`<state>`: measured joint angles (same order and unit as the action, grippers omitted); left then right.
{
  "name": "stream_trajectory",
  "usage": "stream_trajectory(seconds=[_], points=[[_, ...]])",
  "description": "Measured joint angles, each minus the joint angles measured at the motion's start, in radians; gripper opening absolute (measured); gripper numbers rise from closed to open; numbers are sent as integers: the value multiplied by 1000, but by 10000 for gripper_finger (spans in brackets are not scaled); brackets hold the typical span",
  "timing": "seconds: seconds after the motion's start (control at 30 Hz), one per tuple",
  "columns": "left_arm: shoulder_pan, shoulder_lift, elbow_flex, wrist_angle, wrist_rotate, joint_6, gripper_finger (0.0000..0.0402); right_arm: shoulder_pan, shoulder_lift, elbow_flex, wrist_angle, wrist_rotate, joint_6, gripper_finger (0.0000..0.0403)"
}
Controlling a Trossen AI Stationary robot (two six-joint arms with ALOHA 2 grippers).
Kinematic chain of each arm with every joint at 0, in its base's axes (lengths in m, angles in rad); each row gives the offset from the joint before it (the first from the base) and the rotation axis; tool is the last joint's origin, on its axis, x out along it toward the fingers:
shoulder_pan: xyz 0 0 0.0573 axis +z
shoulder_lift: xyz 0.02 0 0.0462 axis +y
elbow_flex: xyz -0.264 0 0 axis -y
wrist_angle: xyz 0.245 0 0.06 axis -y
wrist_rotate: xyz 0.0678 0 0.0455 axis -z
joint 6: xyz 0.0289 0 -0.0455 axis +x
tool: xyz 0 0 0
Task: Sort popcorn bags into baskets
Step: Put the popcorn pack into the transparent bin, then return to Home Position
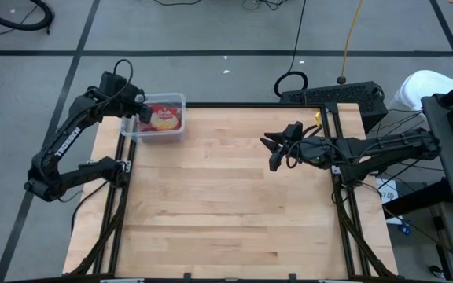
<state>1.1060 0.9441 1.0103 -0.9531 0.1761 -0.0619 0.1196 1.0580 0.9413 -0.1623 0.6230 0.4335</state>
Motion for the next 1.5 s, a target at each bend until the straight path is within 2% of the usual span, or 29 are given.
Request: stream_trajectory(seconds=[0.2,0.4,0.57,0.73,0.83,0.93,1.03,1.2,1.3,1.4,1.5], points=[[-39,-33,77,-6,-63,-3,237,0,0,0,0,0,-1,102],[-89,-36,100,-17,-37,-6,199,0,0,0,0,0,-7,102],[-150,-46,100,-16,58,-44,153,0,-4,0,0,0,-34,102],[-232,-104,100,-4,67,-50,92,0,-14,-1,3,0,-66,97],[-285,-161,100,40,68,-81,50,0,-21,-1,9,-3,-130,77],[-340,-223,100,85,93,-105,11,0,-31,-1,15,-64,-221,39],[-394,-291,100,122,96,-123,8,0,-36,-1,15,-148,-293,7],[-479,-384,101,132,96,-123,8,0,-40,-1,16,-240,-316,7],[-510,-418,101,56,96,-121,5,0,-46,-1,10,-288,-320,2],[-527,-437,101,-46,96,-150,10,0,-59,-1,-2,-289,-332,1],[-539,-434,82,-53,96,-164,27,0,-74,-1,-18,-289,-376,1]])
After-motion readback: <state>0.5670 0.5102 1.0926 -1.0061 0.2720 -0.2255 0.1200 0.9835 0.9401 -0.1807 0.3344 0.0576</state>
